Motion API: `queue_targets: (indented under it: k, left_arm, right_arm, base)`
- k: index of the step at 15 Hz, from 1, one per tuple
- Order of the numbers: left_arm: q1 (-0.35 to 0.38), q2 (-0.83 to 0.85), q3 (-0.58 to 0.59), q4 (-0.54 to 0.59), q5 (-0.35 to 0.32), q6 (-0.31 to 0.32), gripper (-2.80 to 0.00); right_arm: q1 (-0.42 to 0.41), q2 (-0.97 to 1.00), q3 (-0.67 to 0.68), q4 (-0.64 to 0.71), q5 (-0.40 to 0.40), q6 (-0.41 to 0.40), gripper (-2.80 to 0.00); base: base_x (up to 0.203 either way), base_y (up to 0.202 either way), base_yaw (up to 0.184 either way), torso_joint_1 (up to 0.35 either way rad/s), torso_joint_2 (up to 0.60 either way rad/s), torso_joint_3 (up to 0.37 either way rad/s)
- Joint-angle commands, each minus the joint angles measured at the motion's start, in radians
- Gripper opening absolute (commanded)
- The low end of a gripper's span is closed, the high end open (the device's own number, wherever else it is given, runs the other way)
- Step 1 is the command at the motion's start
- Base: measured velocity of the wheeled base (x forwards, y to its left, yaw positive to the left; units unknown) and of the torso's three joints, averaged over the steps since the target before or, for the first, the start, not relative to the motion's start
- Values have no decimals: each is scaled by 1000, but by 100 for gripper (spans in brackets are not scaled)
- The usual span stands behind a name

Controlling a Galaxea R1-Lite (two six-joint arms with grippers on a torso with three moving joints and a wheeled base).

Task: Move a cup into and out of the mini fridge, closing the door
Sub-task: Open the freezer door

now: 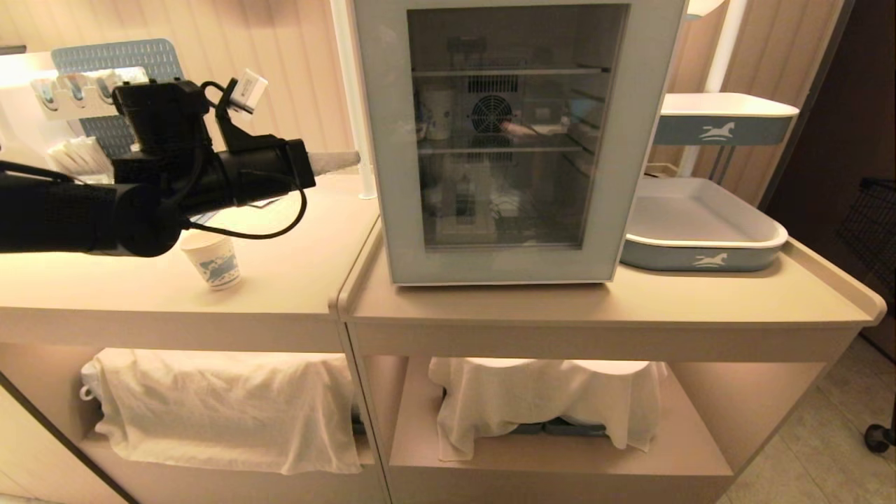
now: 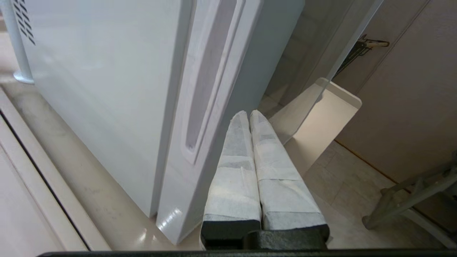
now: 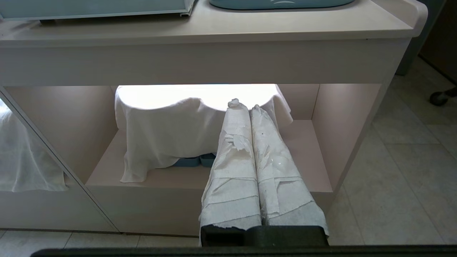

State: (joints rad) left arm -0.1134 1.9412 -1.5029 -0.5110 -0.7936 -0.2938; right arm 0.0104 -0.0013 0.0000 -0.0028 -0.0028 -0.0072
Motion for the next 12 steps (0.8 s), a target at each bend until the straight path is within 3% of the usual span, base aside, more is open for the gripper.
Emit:
queue_targets:
  k: [1, 4, 7, 8, 12]
  left_arm:
    - [1, 13, -23, -14, -6, 9, -280]
    - [4, 10, -12, -22, -9, 131, -280]
    - [14, 1, 6, -10, -9, 156, -280]
    - [15, -2, 12, -2, -9, 156, 0]
    - [17, -8, 32, 5, -10, 153, 0]
  right_arm:
    - [0, 1, 0, 0, 0, 0, -280]
    - [0, 1, 0, 0, 0, 0, -280]
    - [0, 1, 0, 0, 0, 0, -280]
    - [0, 1, 0, 0, 0, 0, -280]
    - [0, 1, 0, 0, 0, 0, -280]
  base:
    - [0, 0, 0, 0, 0, 0]
    - [0, 0, 0, 0, 0, 0]
    - [0, 0, 0, 0, 0, 0]
    - [0, 0, 0, 0, 0, 0]
    - [0, 0, 0, 0, 0, 0]
